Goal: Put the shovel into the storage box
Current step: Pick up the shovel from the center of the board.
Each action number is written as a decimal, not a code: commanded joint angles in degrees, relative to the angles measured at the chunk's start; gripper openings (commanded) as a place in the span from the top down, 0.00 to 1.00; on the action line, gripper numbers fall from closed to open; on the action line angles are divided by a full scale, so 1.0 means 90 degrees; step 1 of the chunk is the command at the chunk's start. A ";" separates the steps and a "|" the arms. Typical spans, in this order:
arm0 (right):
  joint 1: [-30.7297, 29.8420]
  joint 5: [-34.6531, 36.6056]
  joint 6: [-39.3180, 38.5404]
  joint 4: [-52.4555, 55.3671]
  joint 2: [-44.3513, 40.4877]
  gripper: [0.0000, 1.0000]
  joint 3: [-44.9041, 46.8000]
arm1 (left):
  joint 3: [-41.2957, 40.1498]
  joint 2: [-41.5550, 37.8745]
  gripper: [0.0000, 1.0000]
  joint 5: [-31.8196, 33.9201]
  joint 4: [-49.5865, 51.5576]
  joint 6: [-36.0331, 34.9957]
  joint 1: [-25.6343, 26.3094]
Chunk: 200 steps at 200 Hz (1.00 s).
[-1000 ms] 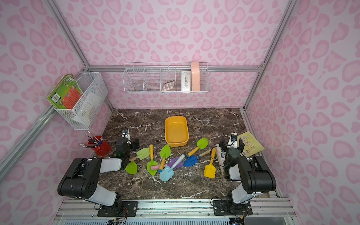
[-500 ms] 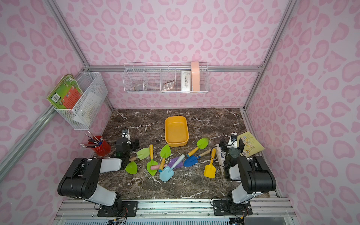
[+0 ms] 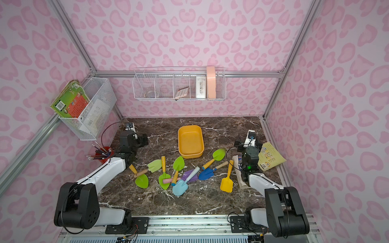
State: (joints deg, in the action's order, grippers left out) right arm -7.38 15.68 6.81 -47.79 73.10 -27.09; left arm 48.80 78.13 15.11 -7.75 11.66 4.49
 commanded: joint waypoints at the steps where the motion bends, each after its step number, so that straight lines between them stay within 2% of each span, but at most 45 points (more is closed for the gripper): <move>1: 0.0080 -0.0858 0.1086 0.1846 -0.0256 0.00 -0.0621 | 0.0355 -0.0273 0.01 -0.1070 0.1780 0.1816 -0.0112; 8: 0.0237 -0.1231 0.1623 0.2186 -0.0342 0.00 -0.0750 | 0.0359 -0.0346 0.01 -0.1572 0.1739 0.1952 -0.0137; 15: 0.0478 -0.1722 0.2536 0.2445 -0.0412 0.00 -0.0788 | 0.0378 -0.0400 0.02 -0.2008 0.1731 0.2056 -0.0138; 30: 0.1284 -0.3800 0.3929 0.1994 -0.0305 0.00 -0.0576 | 0.0464 -0.0496 0.13 -0.2743 0.1939 0.2223 -0.0123; 43: 0.1621 -0.5343 0.4435 0.1222 0.0068 0.00 -0.0527 | 0.0676 -0.0545 0.22 -0.2962 0.2553 0.2337 -0.0055; 55: 0.1498 -0.5982 0.4445 0.1155 0.0201 0.00 -0.0707 | 0.0779 -0.0610 0.26 -0.2940 0.3132 0.2396 0.0125; 82: 0.0529 -0.5284 0.3470 0.2606 -0.0162 0.00 -0.1226 | 0.0447 -0.1131 0.27 -0.2494 0.3702 0.2482 0.0812; 93: 0.0272 -0.5520 0.3330 0.2835 -0.0060 0.00 -0.1387 | 0.0208 -0.1377 0.24 -0.2371 0.3759 0.2604 0.1067; 105: 0.0049 -0.5818 0.3268 0.3027 0.0090 0.16 -0.1509 | 0.0030 -0.1542 0.20 -0.2121 0.3942 0.2737 0.1326; 112: -0.0121 -0.5800 0.3141 0.3158 0.0102 0.25 -0.1533 | -0.0050 -0.1583 0.25 -0.2009 0.4025 0.2788 0.1473; 118: -0.0264 -0.5685 0.3049 0.3259 0.0077 0.27 -0.1528 | -0.0102 -0.1584 0.27 -0.1925 0.4109 0.2826 0.1571; 162: -0.1569 -0.4262 0.2162 0.4569 -0.0232 0.32 -0.1693 | -0.0333 -0.1015 0.37 -0.1272 0.4250 0.3240 0.2260; 184: -0.1943 -0.3851 0.2132 0.4766 -0.0389 0.42 -0.1535 | -0.0235 -0.0393 0.44 -0.1161 0.4084 0.3339 0.2386; 200: -0.2128 -0.3702 0.2174 0.4753 -0.0535 0.47 -0.1344 | -0.0114 0.0098 0.45 -0.1132 0.3931 0.3379 0.2463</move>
State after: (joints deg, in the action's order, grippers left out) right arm -24.58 -22.94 27.94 -7.94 69.76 -40.80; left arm 46.54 74.59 2.66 29.19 40.40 25.91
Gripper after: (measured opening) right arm 0.554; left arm 0.551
